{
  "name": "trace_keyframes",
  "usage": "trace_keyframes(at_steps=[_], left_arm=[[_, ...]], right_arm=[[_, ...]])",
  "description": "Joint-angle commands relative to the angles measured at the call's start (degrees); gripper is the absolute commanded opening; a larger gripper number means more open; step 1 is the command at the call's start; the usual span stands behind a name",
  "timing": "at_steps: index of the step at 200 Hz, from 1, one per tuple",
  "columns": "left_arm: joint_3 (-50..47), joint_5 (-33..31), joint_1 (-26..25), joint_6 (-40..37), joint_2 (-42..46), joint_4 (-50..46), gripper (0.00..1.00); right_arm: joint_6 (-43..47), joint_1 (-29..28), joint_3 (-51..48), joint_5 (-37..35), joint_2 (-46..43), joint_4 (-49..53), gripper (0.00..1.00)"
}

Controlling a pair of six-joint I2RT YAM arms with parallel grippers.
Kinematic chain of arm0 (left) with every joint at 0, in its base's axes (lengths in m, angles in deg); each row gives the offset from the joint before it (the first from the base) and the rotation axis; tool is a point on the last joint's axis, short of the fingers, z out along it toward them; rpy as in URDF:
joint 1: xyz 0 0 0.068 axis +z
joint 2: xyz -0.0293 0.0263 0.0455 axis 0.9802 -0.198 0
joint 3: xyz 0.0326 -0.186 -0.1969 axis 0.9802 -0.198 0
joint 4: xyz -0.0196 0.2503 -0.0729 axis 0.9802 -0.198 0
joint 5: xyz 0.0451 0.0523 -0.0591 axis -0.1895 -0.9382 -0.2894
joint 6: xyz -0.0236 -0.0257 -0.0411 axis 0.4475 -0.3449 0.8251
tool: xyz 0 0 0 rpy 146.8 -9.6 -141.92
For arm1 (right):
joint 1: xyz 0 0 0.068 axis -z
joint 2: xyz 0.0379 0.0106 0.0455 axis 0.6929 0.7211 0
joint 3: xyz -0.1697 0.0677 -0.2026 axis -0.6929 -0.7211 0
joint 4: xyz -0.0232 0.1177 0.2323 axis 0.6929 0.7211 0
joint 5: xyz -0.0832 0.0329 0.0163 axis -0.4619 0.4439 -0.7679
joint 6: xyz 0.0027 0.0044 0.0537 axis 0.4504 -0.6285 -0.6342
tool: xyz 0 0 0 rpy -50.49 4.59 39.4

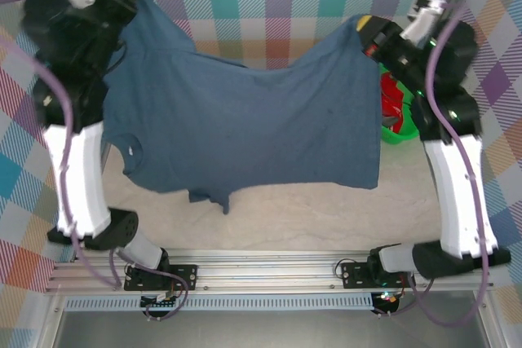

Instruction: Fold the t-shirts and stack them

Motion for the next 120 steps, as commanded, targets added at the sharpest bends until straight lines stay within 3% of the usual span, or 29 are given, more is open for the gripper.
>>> trace_keyframes(at_steps=[1, 58, 92, 120], left_arm=[[1.67, 7.45, 3.63, 2.51, -5.96, 3.6, 0.0], [18.22, 15.72, 9.91, 11.69, -16.02, 12.47, 0.0], [18.33, 16.56, 10.84, 13.76, -11.62, 14.31, 0.0], [16.24, 18.39, 10.8, 12.48, -6.2, 8.79, 0.0]], right_arm=[[-3.43, 0.36, 3.88, 4.62, 7.17, -4.63, 0.0], [-5.08, 1.38, 18.17, 7.1, 17.99, -5.28, 0.0], [-6.15, 2.82, 23.52, 8.36, 18.98, -4.2, 0.0], [-7.15, 3.1, 18.79, 10.63, 16.3, -3.48, 0.0]])
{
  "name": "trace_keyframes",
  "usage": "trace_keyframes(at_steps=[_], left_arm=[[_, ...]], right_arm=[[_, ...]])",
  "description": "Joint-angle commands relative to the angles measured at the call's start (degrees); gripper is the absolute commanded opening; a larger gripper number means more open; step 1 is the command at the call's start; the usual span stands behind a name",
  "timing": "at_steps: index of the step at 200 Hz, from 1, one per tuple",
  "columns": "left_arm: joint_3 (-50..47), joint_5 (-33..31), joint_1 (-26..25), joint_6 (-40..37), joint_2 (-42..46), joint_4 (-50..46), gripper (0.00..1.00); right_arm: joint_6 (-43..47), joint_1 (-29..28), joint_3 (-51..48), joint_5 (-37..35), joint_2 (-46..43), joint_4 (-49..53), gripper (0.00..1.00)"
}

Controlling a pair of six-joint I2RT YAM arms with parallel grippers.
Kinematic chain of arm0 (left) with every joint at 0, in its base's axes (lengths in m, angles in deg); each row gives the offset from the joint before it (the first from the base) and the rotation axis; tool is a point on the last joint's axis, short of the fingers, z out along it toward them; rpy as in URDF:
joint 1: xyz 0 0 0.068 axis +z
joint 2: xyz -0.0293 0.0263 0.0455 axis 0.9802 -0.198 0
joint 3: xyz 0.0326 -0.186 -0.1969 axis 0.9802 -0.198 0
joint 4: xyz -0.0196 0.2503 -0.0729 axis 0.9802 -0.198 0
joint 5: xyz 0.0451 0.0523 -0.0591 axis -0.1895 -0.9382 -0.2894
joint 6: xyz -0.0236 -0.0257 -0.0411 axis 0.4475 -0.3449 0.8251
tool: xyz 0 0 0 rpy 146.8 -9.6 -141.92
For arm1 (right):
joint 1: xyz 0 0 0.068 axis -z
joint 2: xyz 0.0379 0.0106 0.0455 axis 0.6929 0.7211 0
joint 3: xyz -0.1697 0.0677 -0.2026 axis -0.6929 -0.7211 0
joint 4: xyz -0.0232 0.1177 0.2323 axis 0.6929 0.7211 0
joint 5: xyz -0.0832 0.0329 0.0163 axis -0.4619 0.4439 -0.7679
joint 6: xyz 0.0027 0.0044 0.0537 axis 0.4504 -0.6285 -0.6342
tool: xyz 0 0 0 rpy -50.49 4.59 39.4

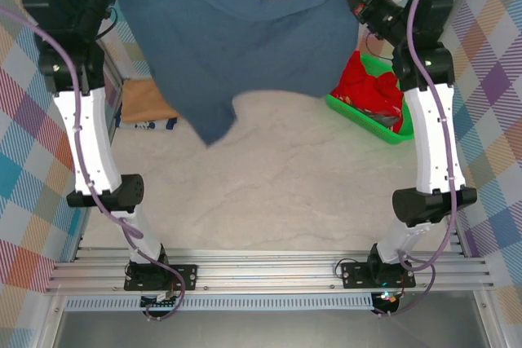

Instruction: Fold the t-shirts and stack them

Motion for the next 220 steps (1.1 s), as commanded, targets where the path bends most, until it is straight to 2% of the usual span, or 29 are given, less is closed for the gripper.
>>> trace_keyframes(at_steps=[1, 21, 30, 53, 74, 91, 107, 125, 150, 172, 220], left_arm=[[-0.18, 3.2, 0.53, 0.2, 6.34, 0.1, 0.0], [-12.75, 4.88, -0.81, -1.77, 14.9, -3.13, 0.0], [-24.14, 4.33, -2.09, -2.71, 20.4, -2.57, 0.0], [-60.26, 3.42, -4.97, -0.67, 35.94, 0.65, 0.0], [-86.91, 1.64, -8.21, 0.25, 46.59, -0.51, 0.0], [-105.99, 0.71, -10.8, 3.29, 53.46, 3.69, 0.0], [-118.69, 1.11, -12.56, 6.06, 56.14, 8.19, 0.0], [-127.02, 0.04, -14.32, 6.17, 56.35, 9.57, 0.0], [-133.91, -1.57, -15.89, 6.78, 57.46, 8.02, 0.0], [-135.55, -3.12, -16.45, 6.86, 61.57, 2.92, 0.0], [-132.48, -6.35, -16.67, 8.04, 72.09, -11.02, 0.0]], right_arm=[[-1.68, 0.38, -3.07, 3.18, -2.62, -1.29, 0.0], [-2.42, 0.38, -14.41, 5.24, -7.18, -2.03, 0.0], [-3.07, 0.38, -21.42, 5.79, -9.63, -2.25, 0.0], [-4.09, 0.21, -40.92, 7.54, -15.04, -1.94, 0.0], [-5.14, -0.2, -57.05, 11.09, -15.82, -0.43, 0.0], [-3.15, -1.42, -67.36, 11.59, -14.32, -0.66, 0.0], [-0.35, -2.12, -73.05, 10.1, -11.45, -0.99, 0.0], [2.97, -2.22, -76.14, 7.81, -7.19, -1.11, 0.0], [6.81, -2.26, -76.46, 4.91, -1.82, 2.04, 0.0], [8.3, -2.26, -76.45, 1.07, -1.28, 6.09, 0.0], [9.73, -2.28, -76.55, -7.3, -7.47, 14.81, 0.0]])
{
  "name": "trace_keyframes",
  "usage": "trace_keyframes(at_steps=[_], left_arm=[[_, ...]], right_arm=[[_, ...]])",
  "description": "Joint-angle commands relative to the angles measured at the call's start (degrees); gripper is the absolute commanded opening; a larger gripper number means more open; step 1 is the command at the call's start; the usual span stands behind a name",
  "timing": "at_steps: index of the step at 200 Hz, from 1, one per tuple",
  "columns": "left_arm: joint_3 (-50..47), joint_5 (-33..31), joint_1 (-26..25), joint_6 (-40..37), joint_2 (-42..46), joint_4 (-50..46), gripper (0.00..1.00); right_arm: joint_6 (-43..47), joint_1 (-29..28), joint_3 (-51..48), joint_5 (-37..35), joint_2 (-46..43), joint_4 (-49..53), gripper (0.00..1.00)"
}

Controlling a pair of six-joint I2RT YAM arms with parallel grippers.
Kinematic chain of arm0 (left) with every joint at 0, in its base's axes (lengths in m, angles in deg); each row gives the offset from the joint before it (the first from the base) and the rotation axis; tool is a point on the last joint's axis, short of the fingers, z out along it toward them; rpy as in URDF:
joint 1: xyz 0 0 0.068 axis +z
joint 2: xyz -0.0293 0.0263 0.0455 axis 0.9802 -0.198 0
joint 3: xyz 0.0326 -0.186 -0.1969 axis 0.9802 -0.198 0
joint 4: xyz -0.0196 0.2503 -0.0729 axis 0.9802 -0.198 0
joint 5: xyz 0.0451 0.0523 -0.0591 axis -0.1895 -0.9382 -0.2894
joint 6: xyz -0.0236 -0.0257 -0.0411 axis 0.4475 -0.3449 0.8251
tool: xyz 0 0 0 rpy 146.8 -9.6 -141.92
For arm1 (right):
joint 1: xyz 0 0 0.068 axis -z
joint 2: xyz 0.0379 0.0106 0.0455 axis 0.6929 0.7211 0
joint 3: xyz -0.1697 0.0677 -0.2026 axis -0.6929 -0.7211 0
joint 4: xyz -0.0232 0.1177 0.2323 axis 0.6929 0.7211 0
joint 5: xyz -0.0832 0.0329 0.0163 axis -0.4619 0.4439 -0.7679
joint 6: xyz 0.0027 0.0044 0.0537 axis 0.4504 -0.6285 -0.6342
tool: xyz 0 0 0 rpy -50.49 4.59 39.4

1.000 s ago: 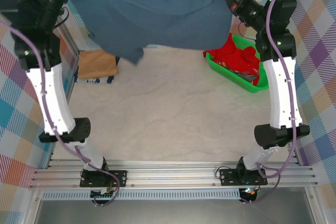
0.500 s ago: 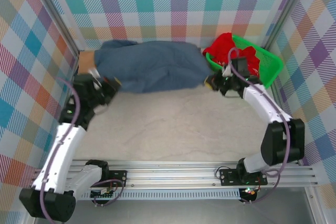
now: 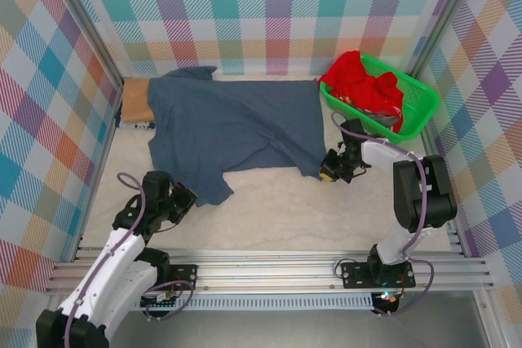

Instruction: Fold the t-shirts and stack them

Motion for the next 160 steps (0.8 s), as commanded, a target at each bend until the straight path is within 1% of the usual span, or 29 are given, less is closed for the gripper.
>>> trace_keyframes(at_steps=[1, 25, 38, 58, 71, 100, 120, 136, 160], left_arm=[[2.9, -2.49, -0.98, 1.13, 3.85, -9.13, 0.0], [6.47, -4.83, -1.12, 0.71, 7.43, -15.93, 0.0], [7.55, -4.53, -1.08, 0.7, 8.08, -17.96, 0.0], [6.9, -0.77, -1.21, 2.02, 7.73, -17.69, 0.0], [6.36, 0.58, -1.67, 2.63, 7.46, -17.6, 0.0], [7.07, -0.66, -2.06, 1.28, 7.4, -18.42, 0.0], [6.52, -0.82, -2.11, 1.31, 5.77, -15.62, 0.0], [6.98, -0.57, -2.54, 1.76, 3.85, -13.59, 0.0], [8.74, -1.86, -3.29, 0.59, 3.11, -15.15, 0.0]], right_arm=[[2.36, -0.06, 0.37, -5.67, -5.0, 7.22, 0.0], [2.38, -0.06, 0.63, -10.36, -8.81, 11.46, 0.0], [1.88, 0.05, 0.33, -13.0, -10.63, 13.26, 0.0], [0.79, 0.04, -0.39, -15.48, -12.36, 15.82, 0.0], [-0.11, 0.13, -1.17, -15.79, -13.11, 16.43, 0.0], [-0.55, 0.09, -3.23, -12.45, -13.91, 13.5, 0.0], [-0.02, 0.04, -2.67, -10.98, -11.92, 12.69, 0.0], [-0.32, 0.04, -1.43, -13.77, -11.13, 15.42, 0.0], [-0.95, 0.0, -0.96, -19.39, -12.85, 18.48, 0.0]])
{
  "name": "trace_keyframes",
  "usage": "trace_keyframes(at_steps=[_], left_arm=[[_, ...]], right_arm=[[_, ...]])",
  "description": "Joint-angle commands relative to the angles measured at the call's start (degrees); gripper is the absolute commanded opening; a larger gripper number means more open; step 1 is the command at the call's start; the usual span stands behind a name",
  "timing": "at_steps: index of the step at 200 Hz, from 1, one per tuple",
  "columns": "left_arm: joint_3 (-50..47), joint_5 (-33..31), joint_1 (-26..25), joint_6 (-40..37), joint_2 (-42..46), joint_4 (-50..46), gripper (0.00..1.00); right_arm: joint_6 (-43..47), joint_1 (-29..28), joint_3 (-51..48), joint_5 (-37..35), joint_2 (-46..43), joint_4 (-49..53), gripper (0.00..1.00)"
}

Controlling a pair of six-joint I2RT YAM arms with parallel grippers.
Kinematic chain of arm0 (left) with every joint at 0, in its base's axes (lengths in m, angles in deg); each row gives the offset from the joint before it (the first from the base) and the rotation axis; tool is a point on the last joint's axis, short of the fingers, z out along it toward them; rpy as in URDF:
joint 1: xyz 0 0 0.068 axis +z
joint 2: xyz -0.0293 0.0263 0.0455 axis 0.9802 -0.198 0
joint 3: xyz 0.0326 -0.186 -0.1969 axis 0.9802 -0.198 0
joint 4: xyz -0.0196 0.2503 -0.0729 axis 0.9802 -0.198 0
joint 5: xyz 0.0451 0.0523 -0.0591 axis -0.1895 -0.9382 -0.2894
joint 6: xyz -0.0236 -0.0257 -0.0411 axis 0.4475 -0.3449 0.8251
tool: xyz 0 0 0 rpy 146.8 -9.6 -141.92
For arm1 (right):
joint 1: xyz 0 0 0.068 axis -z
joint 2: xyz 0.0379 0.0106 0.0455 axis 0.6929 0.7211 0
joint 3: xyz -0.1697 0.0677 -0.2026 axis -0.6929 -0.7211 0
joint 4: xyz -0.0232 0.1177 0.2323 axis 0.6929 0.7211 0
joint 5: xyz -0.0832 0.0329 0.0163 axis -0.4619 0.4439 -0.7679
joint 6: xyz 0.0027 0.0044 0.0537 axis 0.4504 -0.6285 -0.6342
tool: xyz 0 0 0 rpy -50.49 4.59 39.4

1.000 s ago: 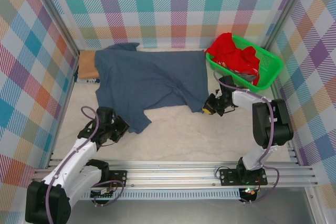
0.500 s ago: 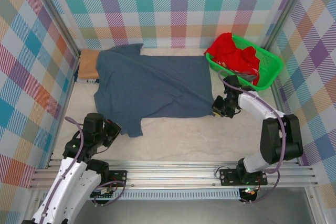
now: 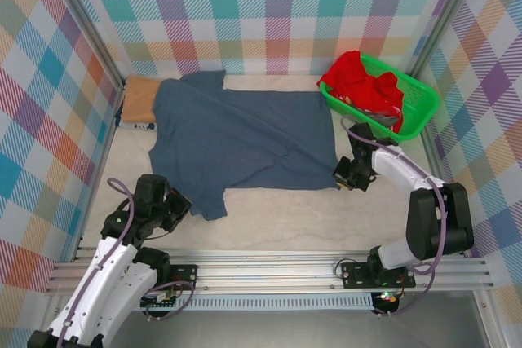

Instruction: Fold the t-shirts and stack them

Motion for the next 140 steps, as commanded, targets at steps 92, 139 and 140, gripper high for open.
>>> trace_keyframes(at_steps=[92, 139, 140], left_arm=[[5.89, -3.99, -3.52, -1.04, 3.17, -12.64, 0.0], [4.36, -0.08, -5.16, -0.64, 6.07, -14.77, 0.0], [4.37, -0.08, -5.23, -0.69, 6.19, -14.86, 0.0]], right_arm=[[-6.23, 0.57, -0.52, -6.27, -0.78, 11.55, 0.0], [-8.26, 0.57, -3.73, -5.27, -6.47, 15.84, 0.0], [-8.31, 0.57, -3.74, -5.3, -6.57, 15.95, 0.0]])
